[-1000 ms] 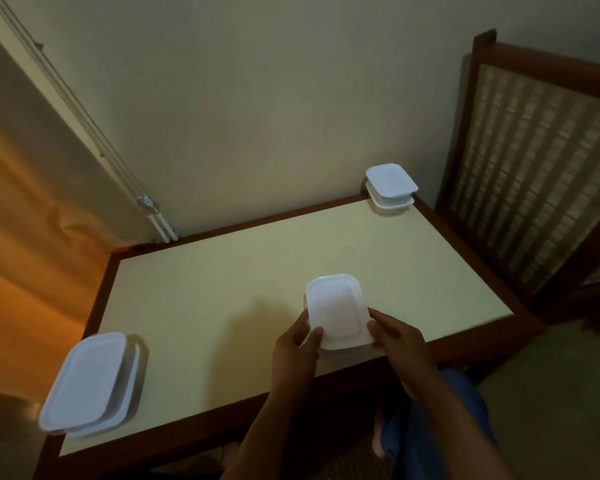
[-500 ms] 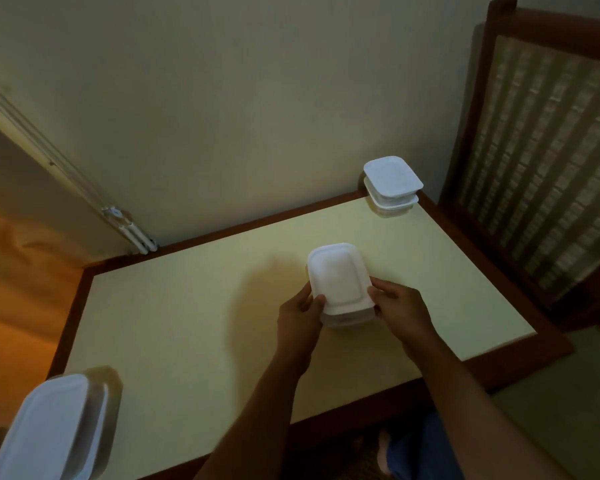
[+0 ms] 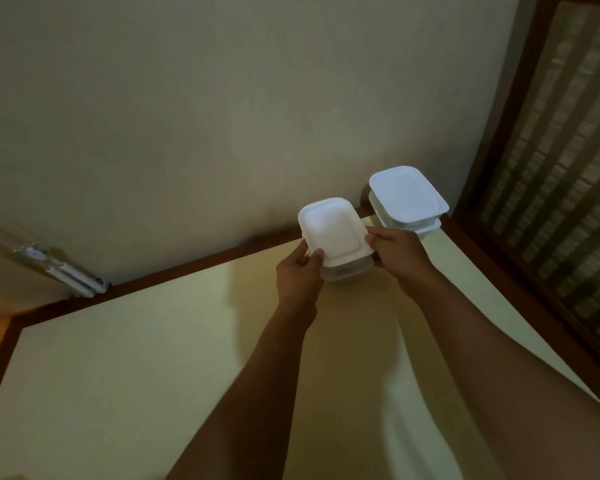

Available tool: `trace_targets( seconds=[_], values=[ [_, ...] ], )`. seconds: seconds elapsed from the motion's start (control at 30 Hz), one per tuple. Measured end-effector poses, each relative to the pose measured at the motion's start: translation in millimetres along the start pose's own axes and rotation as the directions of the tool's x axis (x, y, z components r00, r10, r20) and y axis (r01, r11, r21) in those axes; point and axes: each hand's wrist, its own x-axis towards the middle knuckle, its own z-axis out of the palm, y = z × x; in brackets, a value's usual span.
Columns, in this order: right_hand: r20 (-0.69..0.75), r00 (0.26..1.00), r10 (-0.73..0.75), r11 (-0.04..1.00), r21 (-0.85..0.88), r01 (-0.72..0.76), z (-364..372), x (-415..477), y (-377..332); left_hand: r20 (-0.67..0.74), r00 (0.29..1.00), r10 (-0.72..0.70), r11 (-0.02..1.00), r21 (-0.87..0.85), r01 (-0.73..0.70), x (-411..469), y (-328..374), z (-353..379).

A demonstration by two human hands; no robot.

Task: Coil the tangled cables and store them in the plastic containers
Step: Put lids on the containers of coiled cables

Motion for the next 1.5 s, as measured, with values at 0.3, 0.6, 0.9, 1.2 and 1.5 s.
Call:
trace_targets(
  seconds=[0.3, 0.6, 0.9, 1.2, 1.5],
  values=[
    [-0.022, 1.000, 0.005, 1.000, -0.030, -0.006, 4, 44, -10, 0.003, 1.000, 0.019, 0.999, -0.040, -0.019, 38, 4, 16],
    [-0.058, 0.998, 0.028, 0.999, -0.034, -0.030, 6, 35, -20, 0.014, 1.000, 0.017, 0.998, -0.061, -0.016, 33, 15, 16],
    [-0.145, 0.988, -0.054, 0.979, -0.204, 0.024, 1, -36, -41, 0.022, 0.991, 0.131, 0.984, 0.118, -0.133, -18, 28, -21],
    [0.117, 0.980, -0.158, 0.948, -0.259, 0.184, 55, -175, -62, -0.027, 0.976, 0.216, 0.936, 0.290, -0.199, -124, 38, -102],
    [0.291, 0.939, -0.185, 0.949, -0.196, 0.248, 124, -300, -74, -0.127, 0.945, 0.301, 0.864, 0.455, -0.214, -217, 62, -230]
  ],
)
